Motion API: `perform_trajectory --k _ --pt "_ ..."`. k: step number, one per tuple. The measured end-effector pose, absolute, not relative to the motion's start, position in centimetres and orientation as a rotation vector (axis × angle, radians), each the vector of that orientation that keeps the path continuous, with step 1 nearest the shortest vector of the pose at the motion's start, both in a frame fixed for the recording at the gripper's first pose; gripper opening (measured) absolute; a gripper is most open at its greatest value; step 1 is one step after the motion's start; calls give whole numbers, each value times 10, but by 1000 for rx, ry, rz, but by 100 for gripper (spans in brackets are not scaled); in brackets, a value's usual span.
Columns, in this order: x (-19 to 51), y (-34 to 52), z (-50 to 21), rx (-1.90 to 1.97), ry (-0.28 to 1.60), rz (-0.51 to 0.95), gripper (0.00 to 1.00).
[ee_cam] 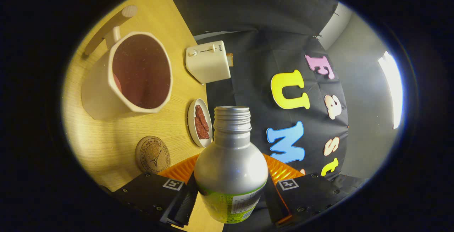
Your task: Take the bottle from table, then pour the juice into the cup, finally place the bottle on the coaster
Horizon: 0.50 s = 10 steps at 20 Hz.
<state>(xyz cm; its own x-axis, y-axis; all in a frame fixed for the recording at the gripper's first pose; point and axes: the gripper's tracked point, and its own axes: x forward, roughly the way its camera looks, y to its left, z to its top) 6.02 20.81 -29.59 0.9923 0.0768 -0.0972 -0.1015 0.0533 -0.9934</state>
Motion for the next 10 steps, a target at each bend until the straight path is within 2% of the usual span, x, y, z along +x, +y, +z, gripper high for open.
perform_trajectory --k 10 --pt "65 214 -291 -1653 -17 147 81"
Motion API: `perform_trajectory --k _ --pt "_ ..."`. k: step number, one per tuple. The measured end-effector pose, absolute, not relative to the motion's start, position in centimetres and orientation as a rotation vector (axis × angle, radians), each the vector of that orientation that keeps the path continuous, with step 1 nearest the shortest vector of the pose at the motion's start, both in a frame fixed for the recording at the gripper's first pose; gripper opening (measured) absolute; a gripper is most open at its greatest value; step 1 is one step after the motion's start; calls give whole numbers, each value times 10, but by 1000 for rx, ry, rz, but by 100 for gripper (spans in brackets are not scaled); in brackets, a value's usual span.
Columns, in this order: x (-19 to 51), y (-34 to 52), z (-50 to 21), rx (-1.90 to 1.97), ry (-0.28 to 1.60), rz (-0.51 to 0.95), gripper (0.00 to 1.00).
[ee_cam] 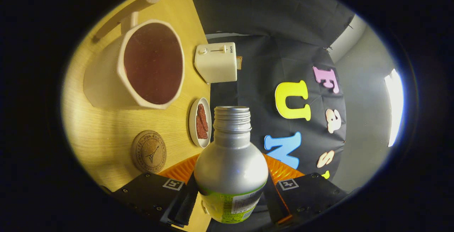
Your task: Take the bottle from table, then pour the juice into the cup, finally place the bottle on the coaster
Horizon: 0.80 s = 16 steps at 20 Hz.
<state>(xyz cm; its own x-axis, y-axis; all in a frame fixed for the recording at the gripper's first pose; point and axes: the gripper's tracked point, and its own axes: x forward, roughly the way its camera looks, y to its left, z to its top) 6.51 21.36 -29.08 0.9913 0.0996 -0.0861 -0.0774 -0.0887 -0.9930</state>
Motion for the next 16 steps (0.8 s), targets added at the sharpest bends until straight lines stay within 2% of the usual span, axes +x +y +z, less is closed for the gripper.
perform_trajectory --k 16 --pt "65 231 -286 -1809 -88 165 81"
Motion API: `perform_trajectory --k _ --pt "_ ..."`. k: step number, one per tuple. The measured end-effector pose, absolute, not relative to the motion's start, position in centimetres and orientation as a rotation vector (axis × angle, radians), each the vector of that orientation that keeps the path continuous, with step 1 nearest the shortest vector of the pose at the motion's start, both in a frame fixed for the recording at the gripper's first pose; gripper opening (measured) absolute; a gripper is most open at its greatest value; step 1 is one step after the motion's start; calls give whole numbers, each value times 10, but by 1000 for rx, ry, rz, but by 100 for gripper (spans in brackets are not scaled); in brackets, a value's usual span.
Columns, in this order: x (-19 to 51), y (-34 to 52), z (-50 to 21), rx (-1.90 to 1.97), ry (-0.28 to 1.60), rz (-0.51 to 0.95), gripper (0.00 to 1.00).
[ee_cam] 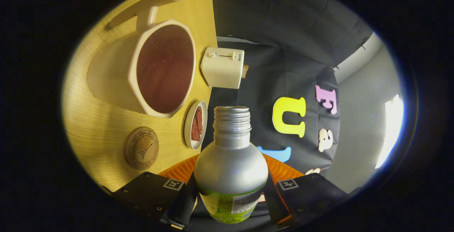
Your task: Take the bottle from table, then pour the juice into the cup, finally place the bottle on the coaster
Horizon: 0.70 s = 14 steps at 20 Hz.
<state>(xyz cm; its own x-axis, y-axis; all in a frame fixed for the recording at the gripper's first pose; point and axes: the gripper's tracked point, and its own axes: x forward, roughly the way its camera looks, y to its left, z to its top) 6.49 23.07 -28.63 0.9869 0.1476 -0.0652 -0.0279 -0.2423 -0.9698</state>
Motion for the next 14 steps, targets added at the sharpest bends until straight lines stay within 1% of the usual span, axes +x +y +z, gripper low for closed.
perform_trajectory --k 14 --pt "67 228 -284 -1883 -124 160 81"
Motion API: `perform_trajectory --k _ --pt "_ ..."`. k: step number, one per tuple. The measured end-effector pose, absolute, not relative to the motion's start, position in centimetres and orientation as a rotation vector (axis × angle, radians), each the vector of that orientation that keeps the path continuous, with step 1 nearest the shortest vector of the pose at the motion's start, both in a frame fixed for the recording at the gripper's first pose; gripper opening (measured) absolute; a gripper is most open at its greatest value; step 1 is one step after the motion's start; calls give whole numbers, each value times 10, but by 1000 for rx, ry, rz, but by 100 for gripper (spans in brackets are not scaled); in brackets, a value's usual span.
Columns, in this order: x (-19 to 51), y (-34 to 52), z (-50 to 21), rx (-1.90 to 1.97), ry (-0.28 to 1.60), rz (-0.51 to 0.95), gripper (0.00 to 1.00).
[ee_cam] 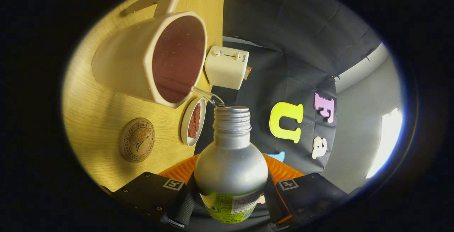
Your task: Take the bottle from table, then pour the juice into the cup, finally place the bottle on the coaster
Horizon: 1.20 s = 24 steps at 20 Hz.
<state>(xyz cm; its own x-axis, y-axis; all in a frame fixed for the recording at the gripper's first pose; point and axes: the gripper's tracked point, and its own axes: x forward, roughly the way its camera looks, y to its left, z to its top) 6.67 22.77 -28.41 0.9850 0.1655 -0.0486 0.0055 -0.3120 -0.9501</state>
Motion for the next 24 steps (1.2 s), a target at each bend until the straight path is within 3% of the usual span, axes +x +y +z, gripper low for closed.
perform_trajectory --k 24 --pt "65 228 -280 -1980 -189 139 81"
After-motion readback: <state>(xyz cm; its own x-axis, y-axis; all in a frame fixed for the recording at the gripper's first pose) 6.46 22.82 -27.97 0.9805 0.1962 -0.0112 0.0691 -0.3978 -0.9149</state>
